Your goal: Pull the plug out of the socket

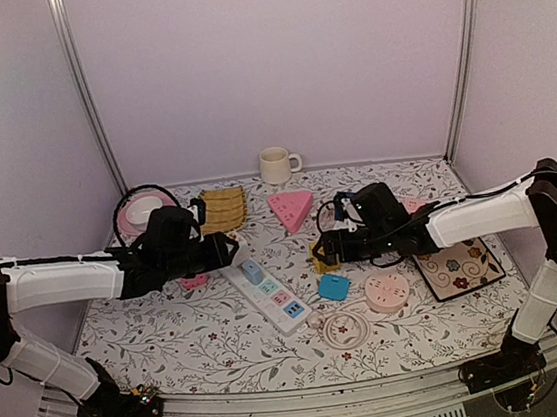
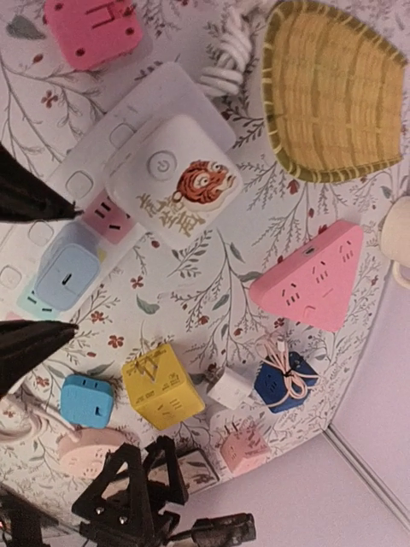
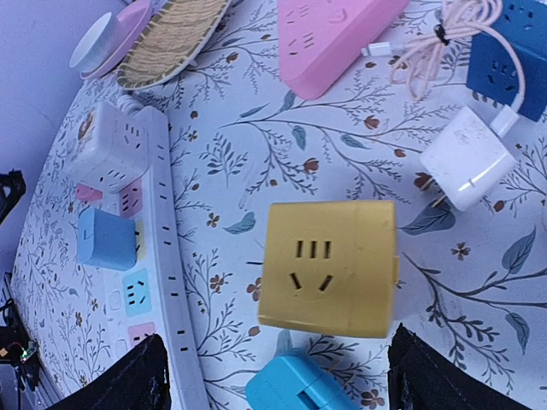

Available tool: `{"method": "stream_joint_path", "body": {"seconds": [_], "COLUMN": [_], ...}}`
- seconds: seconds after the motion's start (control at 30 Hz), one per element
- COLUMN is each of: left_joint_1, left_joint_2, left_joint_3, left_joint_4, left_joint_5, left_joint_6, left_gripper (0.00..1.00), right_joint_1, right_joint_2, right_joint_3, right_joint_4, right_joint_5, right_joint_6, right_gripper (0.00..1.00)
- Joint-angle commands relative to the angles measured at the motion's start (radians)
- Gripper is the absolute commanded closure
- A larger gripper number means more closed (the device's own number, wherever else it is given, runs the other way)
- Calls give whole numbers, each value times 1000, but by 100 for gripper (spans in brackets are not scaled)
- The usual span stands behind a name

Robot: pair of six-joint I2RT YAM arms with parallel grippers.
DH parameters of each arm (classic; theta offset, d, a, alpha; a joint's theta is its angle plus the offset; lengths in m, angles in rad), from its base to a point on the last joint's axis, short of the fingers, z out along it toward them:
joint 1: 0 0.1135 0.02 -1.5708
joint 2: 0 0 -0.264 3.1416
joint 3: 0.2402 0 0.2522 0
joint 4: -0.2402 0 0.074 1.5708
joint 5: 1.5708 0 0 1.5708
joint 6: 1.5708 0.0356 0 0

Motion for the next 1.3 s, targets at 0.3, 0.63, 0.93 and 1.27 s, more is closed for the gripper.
{"method": "stream_joint_path", "body": {"seconds": [0.3,0.63,0.93,1.27], "left_joint_1": [59,132,151,155], "left_joint_2": [14,-41,-59,-55], "left_joint_3": [51,-42,-84,-93], "left_joint_4": [-103,-57,-15,4], "left_joint_5": [-160,-86,-57,-34], "left_joint_6": [-21,-28,-33,-28], "left_gripper": [33,32,31,31], "right_joint_1": [241,292,302,321], "right_joint_2": [187,423,554,581], "right_joint_3": [327,624,765,813], "right_joint_4": [-134,-256,-314,-347], "right_joint_5": [255,316,302,299], "right_joint_6": [-152,-244,-269,-271], "right_gripper": [14,22,40,52]}}
